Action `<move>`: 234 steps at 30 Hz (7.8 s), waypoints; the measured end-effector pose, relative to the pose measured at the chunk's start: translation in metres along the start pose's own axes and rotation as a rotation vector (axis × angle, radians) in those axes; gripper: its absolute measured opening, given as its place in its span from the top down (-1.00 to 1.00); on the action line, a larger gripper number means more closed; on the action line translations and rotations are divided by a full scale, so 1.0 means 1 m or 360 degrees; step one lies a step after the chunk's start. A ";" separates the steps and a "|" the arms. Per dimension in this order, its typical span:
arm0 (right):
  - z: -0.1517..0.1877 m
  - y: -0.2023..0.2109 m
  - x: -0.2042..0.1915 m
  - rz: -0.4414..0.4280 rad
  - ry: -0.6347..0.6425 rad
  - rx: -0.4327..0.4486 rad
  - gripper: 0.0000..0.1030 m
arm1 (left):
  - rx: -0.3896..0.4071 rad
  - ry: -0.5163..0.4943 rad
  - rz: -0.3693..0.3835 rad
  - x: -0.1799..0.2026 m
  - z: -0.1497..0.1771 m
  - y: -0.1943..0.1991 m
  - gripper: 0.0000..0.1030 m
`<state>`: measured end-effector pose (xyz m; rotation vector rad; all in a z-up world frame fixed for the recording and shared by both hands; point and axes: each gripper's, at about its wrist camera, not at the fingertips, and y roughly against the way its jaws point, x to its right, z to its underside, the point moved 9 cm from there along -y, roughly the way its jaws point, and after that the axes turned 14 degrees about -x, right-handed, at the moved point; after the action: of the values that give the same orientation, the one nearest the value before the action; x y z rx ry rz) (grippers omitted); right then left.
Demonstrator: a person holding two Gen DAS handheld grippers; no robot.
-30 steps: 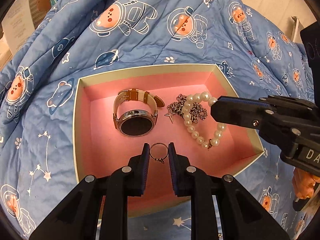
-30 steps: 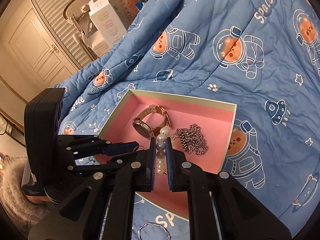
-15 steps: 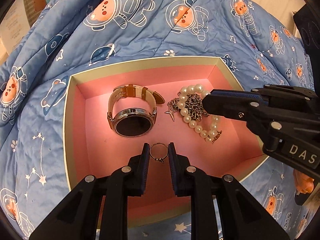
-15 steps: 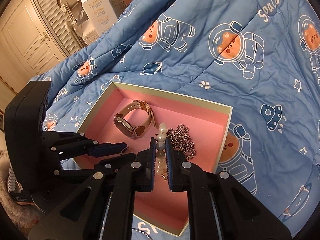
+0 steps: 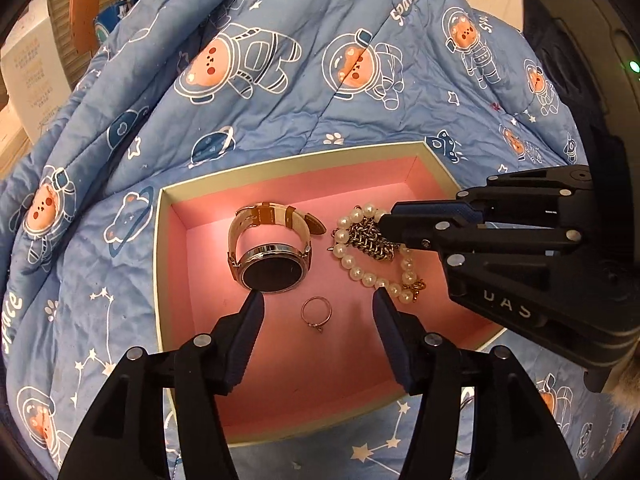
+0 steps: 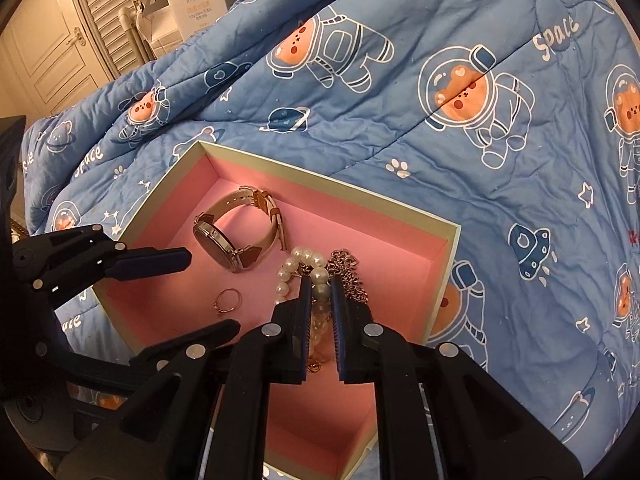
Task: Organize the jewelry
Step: 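Withdraw both tools from the box toward the remaining jewelry, then grasp the silver charm with the right tool while the left grasps the gold ring, then carry the silver charm and gold ring into the pink box with both tools, then open both tools to drop the silver charm and gold ring in the box, then withdraw both tools from the box toward the gold charms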
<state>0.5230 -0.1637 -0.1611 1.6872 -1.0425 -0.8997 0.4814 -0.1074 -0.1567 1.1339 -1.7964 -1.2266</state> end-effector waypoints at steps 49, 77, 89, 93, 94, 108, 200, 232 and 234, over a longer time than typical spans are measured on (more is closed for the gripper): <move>0.257 0.045 -0.050 0.0016 0.0128 0.0311 0.19 | 0.0337 0.0099 -0.0008 0.092 0.219 0.043 -0.75; 0.268 0.035 -0.040 -0.0022 0.0062 0.0265 0.64 | 0.0215 -0.0069 0.0097 0.116 0.172 0.012 0.54; 0.268 0.035 -0.041 -0.0021 0.0061 0.0263 0.64 | 0.0268 0.0046 0.0208 0.110 0.188 0.023 0.55; 0.269 0.035 -0.040 -0.0014 0.0057 0.0259 0.64 | 0.0271 0.0074 0.0238 0.107 0.198 0.027 0.55; 0.269 0.035 -0.040 -0.0014 0.0054 0.0258 0.64 | 0.0272 0.0080 0.0239 0.106 0.200 0.028 0.55; 0.250 0.055 -0.071 -0.0184 0.0098 0.0295 0.64 | 0.0335 0.0121 0.0286 0.097 0.196 0.055 0.55; 0.001 0.010 -0.012 0.0172 0.0288 0.0119 -0.10 | -0.0030 0.0041 -0.0119 -0.017 0.010 0.011 -0.36; 0.219 0.032 -0.085 -0.0081 0.0222 0.0258 0.05 | 0.0274 0.0463 0.0008 0.024 0.210 0.051 -0.86; 0.217 0.028 -0.086 -0.0090 0.0218 0.0252 0.12 | 0.0280 0.0459 0.0004 0.027 0.211 0.051 -0.86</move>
<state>0.2903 -0.1612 -0.1912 1.8905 -0.9990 -0.7417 0.2711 -0.0482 -0.1763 1.3322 -1.7070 -0.8645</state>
